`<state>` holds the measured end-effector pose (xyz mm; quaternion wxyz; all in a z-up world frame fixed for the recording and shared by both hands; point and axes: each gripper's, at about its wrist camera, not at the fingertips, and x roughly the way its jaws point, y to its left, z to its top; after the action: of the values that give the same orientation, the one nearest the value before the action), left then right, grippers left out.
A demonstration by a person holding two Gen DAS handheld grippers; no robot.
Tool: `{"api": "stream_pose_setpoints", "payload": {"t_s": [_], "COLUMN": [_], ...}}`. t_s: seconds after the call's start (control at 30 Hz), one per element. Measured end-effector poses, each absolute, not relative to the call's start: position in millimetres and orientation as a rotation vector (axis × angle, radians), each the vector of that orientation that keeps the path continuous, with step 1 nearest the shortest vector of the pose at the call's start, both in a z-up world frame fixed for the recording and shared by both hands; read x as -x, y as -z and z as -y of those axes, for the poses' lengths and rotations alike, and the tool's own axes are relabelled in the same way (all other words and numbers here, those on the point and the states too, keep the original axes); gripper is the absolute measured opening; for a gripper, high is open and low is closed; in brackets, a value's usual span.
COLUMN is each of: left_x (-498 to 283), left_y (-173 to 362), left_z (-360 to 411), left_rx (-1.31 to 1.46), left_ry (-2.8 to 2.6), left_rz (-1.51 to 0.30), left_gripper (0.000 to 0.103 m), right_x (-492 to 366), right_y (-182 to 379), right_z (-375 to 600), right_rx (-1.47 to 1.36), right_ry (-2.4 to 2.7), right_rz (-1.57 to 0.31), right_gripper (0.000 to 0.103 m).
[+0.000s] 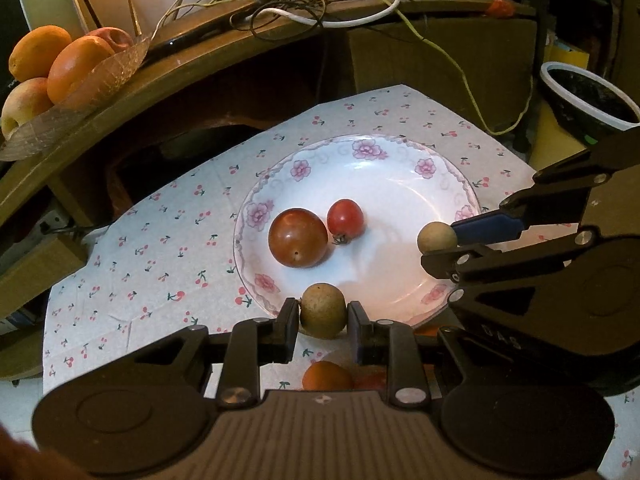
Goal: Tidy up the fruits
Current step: 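Carry both tan fruits over the plate and open both tools, then withdraw both tools from the plate toward the oranges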
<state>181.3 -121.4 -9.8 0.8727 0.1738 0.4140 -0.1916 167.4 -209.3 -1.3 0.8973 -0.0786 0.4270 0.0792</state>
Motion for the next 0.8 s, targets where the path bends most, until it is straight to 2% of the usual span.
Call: {"api": "stream_pose_setpoints", "payload": {"t_s": [0.47,0.57,0.8], "left_x": [-184.3,-183.1,-180.4], "left_y": [11.5,11.1,8.4], "left_z": [118.6,118.9,118.1], "left_rx": [-0.350,-0.351,-0.348], "left_ry": [0.392,0.390,0.392], "left_rz": [-0.866,-0.861,-0.851], "left_gripper": [0.032,0.032,0.034], "right_x": [-172.7,-173.1,-171.1], "right_y": [5.4,5.0,2.0], "right_z": [212.2,212.3,213.9], "right_rx": [0.132,0.127,0.125], "right_ry": [-0.169,-0.170,-0.162], "right_rz": [-0.891,-0.888,-0.873], "right_gripper": [0.023,0.028,0.031]}}
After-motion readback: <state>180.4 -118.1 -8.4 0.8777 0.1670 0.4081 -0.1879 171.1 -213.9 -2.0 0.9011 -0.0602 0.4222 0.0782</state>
